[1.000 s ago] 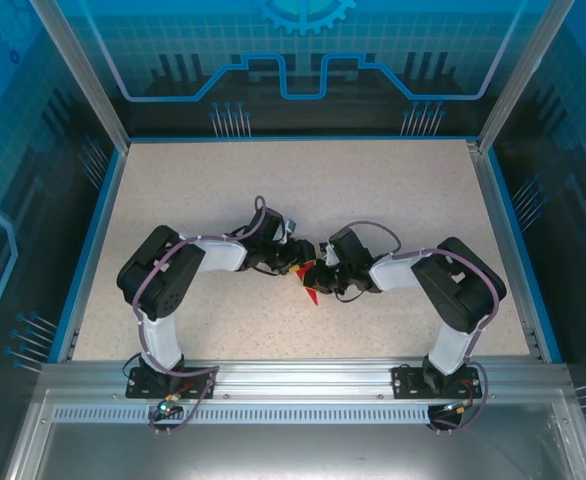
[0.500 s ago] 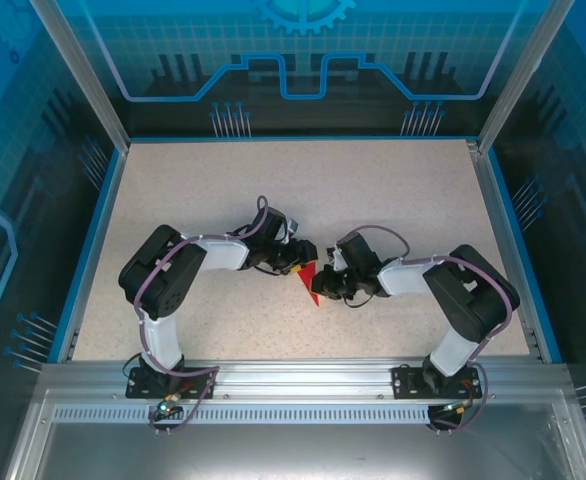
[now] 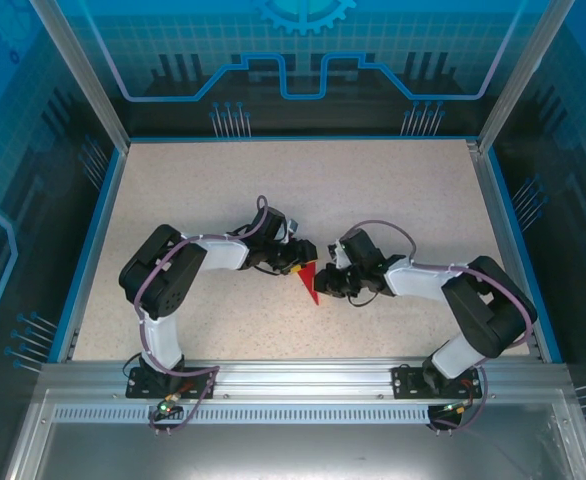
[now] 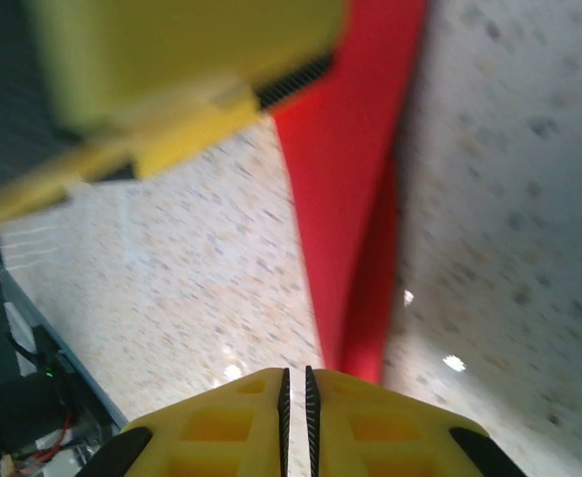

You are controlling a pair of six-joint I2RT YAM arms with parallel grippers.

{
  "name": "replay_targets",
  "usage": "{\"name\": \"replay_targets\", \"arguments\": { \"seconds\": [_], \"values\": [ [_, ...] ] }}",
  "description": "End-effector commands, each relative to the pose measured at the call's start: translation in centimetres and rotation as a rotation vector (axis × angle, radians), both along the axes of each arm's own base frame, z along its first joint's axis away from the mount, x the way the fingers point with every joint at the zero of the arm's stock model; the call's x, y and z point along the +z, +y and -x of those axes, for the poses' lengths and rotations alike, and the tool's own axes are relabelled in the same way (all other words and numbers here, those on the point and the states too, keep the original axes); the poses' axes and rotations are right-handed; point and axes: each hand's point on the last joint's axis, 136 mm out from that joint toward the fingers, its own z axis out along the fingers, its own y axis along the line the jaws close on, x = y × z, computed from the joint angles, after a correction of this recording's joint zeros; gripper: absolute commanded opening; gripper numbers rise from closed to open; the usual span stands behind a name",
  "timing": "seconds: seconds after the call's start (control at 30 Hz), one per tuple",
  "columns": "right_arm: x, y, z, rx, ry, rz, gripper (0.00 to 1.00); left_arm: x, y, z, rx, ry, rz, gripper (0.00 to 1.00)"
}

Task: Fold a paper plane with a square sheet of paper (pick it up from the middle)
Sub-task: Fold the wing for the fifth time at the center of the table.

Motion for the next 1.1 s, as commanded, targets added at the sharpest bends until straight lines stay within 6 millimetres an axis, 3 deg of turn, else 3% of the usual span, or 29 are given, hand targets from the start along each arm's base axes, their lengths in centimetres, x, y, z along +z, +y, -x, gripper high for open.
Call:
{"name": "replay_targets", "arguments": {
  "seconds": [0.0, 0.1, 0.2, 0.33, 0.6, 1.07],
  "values": [
    [1.8, 2.2, -1.7, 0.010, -0.048, -0.059, 0.15, -2.9, 1.0, 0.6, 0.016, 0.045, -0.058, 0.54],
    [1.2, 3.2, -2.1, 0.009, -0.033, -0.081, 0.16, -2.7, 1.0, 0.5, 0.017, 0.043, -0.056, 0.54],
    [-1.0, 2.8, -2.2, -0.021, 0.014, -0.041, 0.15, -2.6, 1.0, 0.5, 0.016, 0.042, -0.054, 0.54],
    [-3.6, 1.4, -1.7, -0.066, 0.059, 0.006, 0.14, -2.3, 0.9, 0.5, 0.014, 0.034, -0.047, 0.54],
    [-6.7, -1.4, 0.5, -0.097, 0.145, 0.084, 0.07, -1.1, 0.8, -0.3, -0.008, -0.015, -0.045, 0.55],
    [-8.3, -3.3, 2.5, -0.085, 0.216, 0.148, 0.02, -0.1, 2.4, -3.5, -0.005, -0.098, -0.051, 0.56]
  ]
}}
